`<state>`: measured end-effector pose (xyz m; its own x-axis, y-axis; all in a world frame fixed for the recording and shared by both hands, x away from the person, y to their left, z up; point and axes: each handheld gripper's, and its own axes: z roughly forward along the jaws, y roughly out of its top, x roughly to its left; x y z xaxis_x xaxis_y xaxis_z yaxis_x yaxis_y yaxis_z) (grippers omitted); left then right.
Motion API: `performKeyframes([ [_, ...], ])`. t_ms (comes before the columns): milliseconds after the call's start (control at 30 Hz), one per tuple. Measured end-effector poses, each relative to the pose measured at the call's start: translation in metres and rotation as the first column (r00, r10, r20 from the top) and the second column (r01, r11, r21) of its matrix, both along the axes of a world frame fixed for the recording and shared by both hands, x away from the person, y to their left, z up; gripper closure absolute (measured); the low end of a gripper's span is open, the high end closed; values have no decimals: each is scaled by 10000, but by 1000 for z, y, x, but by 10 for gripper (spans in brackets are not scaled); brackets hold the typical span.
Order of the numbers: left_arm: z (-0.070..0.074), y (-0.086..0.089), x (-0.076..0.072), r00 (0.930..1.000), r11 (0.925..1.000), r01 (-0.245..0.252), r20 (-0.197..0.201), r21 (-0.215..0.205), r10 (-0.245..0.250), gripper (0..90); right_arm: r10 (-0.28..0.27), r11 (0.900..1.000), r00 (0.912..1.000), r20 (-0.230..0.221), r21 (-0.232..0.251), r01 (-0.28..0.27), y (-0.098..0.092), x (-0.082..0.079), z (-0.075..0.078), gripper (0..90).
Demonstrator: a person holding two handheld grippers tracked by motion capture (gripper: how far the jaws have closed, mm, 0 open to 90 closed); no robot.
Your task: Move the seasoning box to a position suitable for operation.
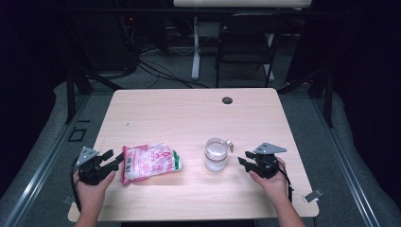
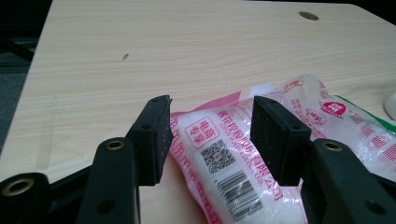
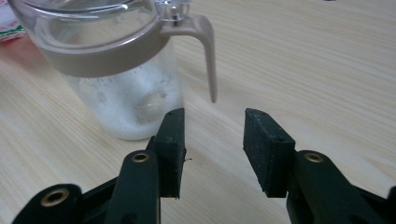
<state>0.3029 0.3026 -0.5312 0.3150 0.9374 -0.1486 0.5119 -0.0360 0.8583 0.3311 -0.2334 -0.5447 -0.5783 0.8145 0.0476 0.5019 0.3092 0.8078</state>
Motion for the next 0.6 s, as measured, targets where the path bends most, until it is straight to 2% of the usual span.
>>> performKeyframes([
  [67,0,4,-4,9999,10000,-96,-29,8,96,481,91,10000,9999,-95,36,-90,6,5,-3,586],
  [233,-1,14,-16,9988,9988,-495,-14,-43,494,480,199,9994,9994,-291,-290,-208,20,21,-7,598],
  [333,-1,21,-24,9976,9976,-688,35,-79,689,480,342,9983,9986,-409,-458,-361,28,31,-10,657],
  [467,0,29,-37,9959,9959,-905,70,-21,905,480,-143,9979,9985,-533,-639,109,35,45,-13,676],
  [600,0,36,-46,9920,9919,-1257,133,-165,1259,480,-101,9983,9977,-664,-586,62,39,51,-16,710],
])
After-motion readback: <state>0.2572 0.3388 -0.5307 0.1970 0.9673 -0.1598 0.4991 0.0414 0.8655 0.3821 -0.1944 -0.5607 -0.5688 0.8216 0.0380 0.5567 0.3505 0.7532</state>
